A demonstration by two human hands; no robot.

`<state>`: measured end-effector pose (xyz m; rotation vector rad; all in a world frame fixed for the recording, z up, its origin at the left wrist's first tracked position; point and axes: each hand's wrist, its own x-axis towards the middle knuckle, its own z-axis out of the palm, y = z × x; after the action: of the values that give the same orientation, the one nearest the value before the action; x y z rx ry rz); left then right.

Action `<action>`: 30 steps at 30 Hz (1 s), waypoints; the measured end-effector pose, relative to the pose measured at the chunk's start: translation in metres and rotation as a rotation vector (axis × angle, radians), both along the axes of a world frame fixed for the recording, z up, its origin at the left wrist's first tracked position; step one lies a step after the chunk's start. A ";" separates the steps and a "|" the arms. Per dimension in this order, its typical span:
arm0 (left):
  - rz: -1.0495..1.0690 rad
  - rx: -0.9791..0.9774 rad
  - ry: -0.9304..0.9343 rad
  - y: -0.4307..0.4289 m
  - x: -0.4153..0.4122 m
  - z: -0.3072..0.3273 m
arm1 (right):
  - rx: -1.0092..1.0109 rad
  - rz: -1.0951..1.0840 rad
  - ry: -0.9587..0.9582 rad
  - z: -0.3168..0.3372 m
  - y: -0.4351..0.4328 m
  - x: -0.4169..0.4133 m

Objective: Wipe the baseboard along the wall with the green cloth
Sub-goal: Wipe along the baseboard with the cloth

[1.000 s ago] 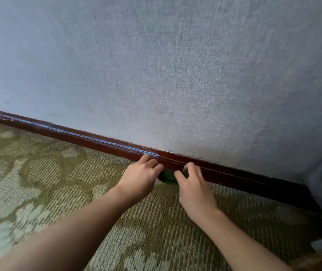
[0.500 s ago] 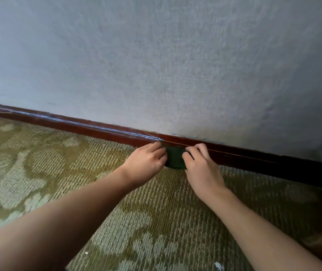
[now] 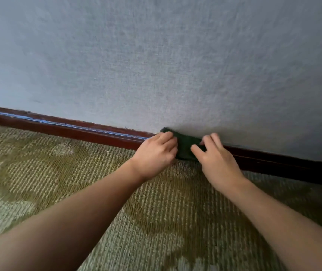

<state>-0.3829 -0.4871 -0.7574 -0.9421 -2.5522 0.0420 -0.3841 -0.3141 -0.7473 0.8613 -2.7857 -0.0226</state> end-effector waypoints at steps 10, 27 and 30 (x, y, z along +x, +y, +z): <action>-0.121 0.180 -0.038 -0.015 -0.012 -0.026 | 0.135 -0.019 0.019 -0.005 -0.011 -0.007; -0.138 0.195 -0.010 -0.011 -0.012 -0.036 | 0.061 0.022 0.061 -0.020 -0.005 -0.009; -0.140 0.160 0.021 -0.011 -0.011 -0.035 | 0.003 0.104 0.140 -0.029 0.001 -0.012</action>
<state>-0.3937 -0.4984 -0.7927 -1.0478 -2.4220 -0.1886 -0.3964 -0.3129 -0.7766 0.9650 -2.6094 -0.0666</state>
